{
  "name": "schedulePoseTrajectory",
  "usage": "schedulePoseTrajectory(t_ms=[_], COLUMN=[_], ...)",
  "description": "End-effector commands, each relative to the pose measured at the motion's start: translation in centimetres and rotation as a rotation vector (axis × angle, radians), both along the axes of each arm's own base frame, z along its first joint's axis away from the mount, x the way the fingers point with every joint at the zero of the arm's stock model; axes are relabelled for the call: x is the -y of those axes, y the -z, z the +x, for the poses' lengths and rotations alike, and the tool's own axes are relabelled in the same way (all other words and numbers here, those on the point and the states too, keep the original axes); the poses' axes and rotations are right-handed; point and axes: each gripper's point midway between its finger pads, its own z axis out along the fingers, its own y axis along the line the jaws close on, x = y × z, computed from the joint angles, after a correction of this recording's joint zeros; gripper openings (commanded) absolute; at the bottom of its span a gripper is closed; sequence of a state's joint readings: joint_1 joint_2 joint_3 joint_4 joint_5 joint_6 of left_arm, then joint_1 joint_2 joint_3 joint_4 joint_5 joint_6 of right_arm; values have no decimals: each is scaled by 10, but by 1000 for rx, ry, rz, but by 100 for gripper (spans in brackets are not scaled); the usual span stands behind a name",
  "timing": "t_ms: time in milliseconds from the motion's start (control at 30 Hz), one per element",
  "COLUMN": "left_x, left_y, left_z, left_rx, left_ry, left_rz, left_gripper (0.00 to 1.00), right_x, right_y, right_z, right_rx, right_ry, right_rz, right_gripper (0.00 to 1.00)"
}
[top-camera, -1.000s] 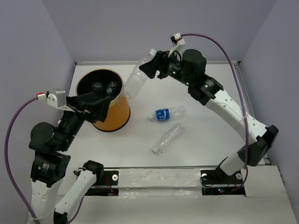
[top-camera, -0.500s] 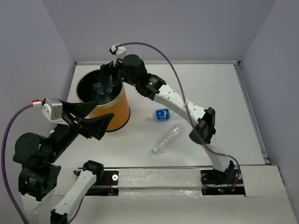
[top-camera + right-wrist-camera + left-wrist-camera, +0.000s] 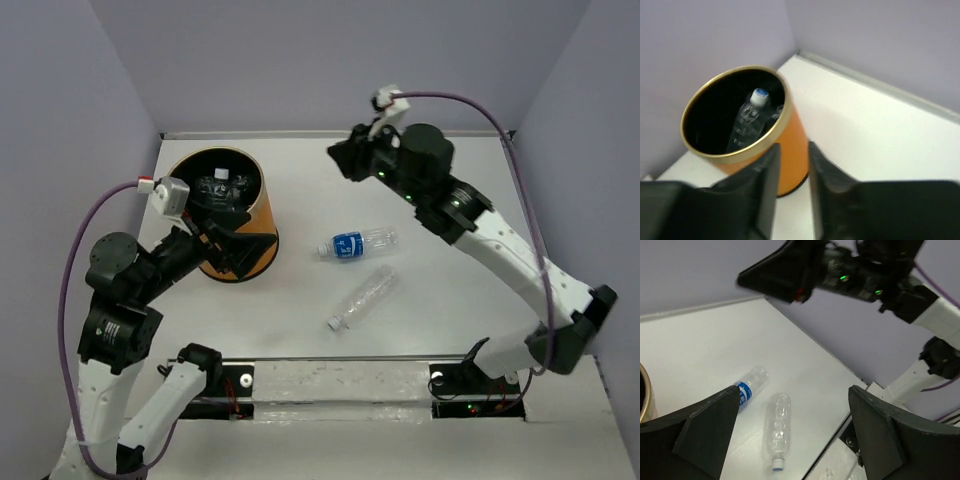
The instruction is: Put the plastic bottles in the bin
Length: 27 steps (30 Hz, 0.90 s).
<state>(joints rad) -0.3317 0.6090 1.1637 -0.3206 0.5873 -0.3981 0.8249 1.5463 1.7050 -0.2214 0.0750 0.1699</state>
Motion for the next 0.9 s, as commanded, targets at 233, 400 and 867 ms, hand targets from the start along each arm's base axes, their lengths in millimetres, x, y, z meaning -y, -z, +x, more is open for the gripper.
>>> schedulePoseTrajectory(t_ms=[233,400,867], left_x=[80,153,256], left_y=[92,159,302], left_z=[41,43,64], left_rx=[-207,-217,-191], left_ry=[5,-19,194], left_rz=[93,341,670], left_gripper=[99,99,99], right_x=[193,221,271], right_y=[153,169,182], right_z=[-35,-60,-96], right_rx=[-279,-299,-284], right_ry=[442,509,662], right_rz=[104,131,139], right_gripper=[26,33,32])
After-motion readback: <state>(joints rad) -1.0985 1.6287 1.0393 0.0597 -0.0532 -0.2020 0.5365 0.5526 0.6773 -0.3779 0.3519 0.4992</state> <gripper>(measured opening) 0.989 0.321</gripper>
